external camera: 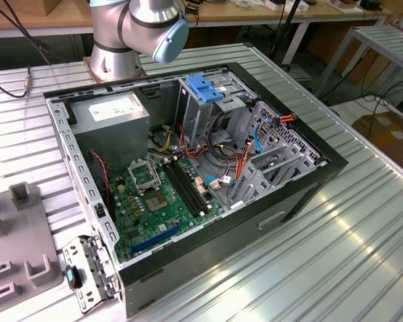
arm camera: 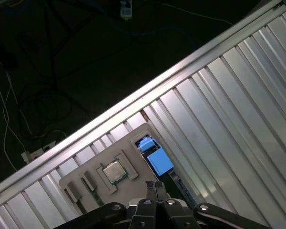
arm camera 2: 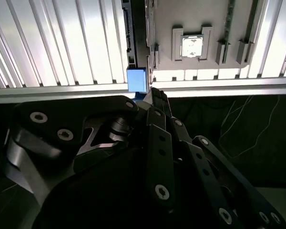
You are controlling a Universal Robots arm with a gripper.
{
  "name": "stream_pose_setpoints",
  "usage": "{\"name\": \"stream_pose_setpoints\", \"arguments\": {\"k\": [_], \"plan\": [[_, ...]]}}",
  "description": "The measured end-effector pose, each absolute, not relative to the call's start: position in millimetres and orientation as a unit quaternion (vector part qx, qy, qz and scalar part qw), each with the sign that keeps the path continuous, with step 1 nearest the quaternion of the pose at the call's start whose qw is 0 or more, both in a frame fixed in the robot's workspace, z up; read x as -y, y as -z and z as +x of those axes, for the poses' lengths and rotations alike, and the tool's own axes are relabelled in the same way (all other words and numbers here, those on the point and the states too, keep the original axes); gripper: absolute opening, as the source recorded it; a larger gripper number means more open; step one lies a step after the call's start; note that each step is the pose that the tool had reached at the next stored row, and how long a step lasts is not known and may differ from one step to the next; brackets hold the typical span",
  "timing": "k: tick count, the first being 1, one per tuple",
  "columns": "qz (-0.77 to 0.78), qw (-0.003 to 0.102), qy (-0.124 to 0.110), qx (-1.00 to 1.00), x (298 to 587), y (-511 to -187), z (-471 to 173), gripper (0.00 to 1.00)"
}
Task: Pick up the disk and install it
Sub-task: 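Pick up the disk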
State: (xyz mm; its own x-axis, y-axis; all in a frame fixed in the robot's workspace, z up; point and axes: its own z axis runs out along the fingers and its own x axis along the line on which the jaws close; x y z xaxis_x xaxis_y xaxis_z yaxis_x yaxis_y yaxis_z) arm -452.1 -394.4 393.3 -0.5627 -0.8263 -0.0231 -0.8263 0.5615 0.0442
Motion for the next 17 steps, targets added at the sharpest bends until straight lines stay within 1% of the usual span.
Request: {"name": "stream_pose_setpoints", "arguments": {"k": [17], "plan": [[0.521,0.002,0.025,0.853,394.4,-393.3,-452.1,0.11]]}}
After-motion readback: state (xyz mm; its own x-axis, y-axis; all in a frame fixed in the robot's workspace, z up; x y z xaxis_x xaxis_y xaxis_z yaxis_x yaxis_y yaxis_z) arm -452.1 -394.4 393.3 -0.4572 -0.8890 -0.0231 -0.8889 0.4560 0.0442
